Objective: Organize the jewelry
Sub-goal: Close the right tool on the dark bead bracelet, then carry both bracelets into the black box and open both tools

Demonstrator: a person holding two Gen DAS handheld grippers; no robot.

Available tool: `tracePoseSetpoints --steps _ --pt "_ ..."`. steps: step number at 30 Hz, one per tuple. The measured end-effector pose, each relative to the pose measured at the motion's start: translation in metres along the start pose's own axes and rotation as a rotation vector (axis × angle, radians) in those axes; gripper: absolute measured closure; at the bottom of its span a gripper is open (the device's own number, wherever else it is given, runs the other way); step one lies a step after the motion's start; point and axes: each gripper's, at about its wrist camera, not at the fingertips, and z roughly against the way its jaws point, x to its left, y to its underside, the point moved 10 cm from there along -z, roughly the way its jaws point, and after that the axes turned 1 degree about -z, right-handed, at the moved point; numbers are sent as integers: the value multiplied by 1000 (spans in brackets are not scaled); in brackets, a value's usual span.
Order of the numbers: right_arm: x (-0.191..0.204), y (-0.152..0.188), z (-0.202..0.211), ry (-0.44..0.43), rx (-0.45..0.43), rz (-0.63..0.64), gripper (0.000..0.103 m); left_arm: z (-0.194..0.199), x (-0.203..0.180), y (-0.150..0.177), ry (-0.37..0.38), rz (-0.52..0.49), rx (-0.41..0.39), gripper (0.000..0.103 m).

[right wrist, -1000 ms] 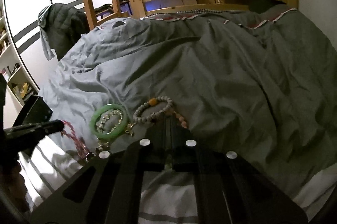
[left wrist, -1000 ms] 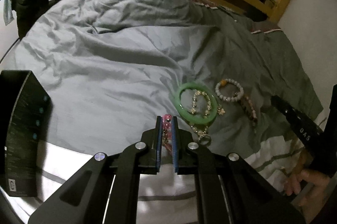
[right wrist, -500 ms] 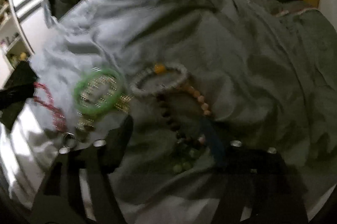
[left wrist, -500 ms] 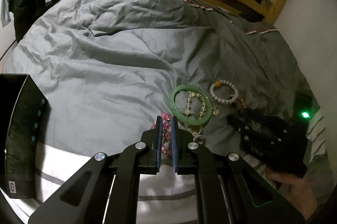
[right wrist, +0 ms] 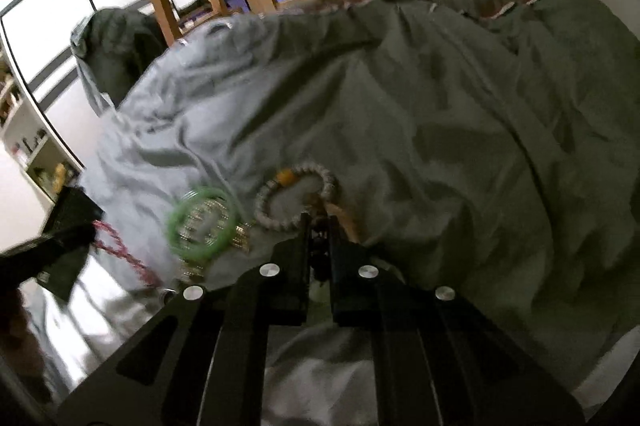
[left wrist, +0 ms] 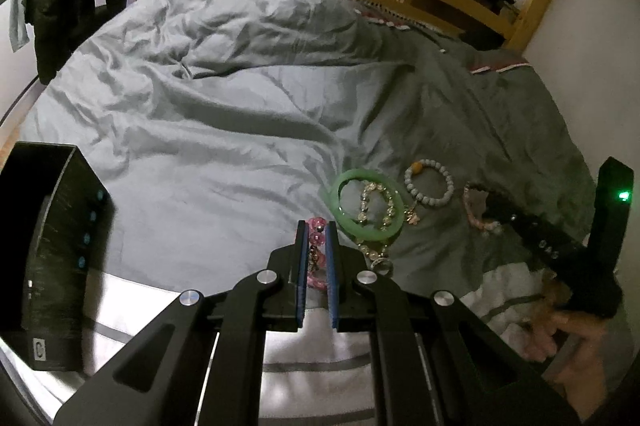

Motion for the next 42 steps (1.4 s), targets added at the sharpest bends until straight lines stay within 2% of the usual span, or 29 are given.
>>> tracePoseSetpoints --steps 13,22,29,37,42 --pt "42 -2 49 -98 11 -24 94 43 14 4 -9 34 -1 95" --pt "95 -8 68 -143 30 9 94 71 37 -1 21 81 0 95" --pt "166 -12 66 -198 64 86 94 106 70 -13 25 141 -52 95" --pt "270 -12 45 -271 96 181 95 147 138 -16 -55 194 -110 95" --pt "340 0 20 -326 133 241 95 158 183 -8 -90 258 -106 95"
